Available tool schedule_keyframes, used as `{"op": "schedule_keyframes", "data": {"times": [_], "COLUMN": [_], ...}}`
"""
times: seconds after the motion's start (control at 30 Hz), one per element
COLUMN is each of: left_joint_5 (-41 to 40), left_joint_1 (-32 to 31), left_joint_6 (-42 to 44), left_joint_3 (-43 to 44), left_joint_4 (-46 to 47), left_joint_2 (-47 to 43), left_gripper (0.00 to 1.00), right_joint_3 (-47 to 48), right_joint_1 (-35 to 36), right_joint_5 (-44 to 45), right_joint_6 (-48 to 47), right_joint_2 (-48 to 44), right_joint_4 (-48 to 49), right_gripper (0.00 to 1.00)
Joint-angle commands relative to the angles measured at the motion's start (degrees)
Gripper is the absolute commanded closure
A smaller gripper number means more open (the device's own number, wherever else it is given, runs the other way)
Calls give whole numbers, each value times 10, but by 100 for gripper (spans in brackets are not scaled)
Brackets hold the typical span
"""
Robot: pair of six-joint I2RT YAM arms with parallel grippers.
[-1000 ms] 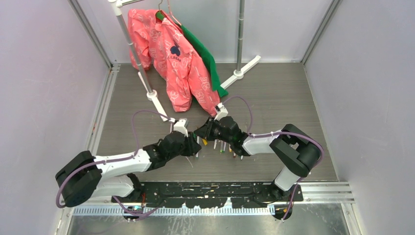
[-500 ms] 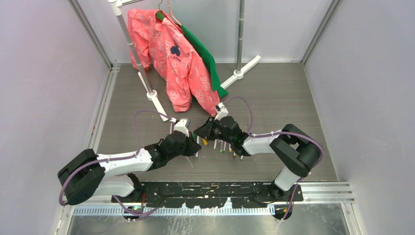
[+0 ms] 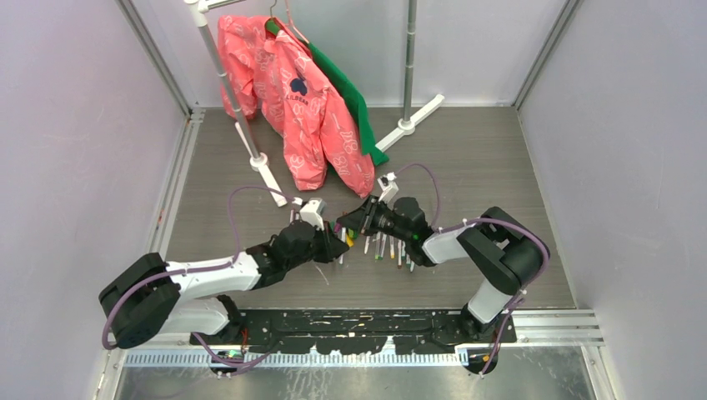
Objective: Open the pen caps
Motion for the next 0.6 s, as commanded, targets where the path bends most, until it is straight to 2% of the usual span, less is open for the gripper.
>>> {"op": "schedule_keyframes", "data": {"times": [0.0, 0.13, 0.3, 0.57], "left_joint_5": [83, 105, 108, 22], "left_joint_1": [-4, -4, -4, -15], "left_joint_6": [22, 31, 43, 46], "left_joint_3": [-1, 2, 18, 47], "left_joint_4": [41, 44, 14, -78], "left_joint_2": [-8, -3, 14, 35], "left_gripper": [100, 100, 100, 100], "right_joint_3": [-6, -6, -6, 8], "right_joint_1": [-54, -80, -93, -95], "right_joint_5": [-59, -82, -66, 70], "right_joint_6": [52, 79, 73, -44], "right_joint_2": [28, 51, 49, -88], "right_joint_4": [199, 246, 238, -41], "right_gripper": [99, 99, 99, 99]}}
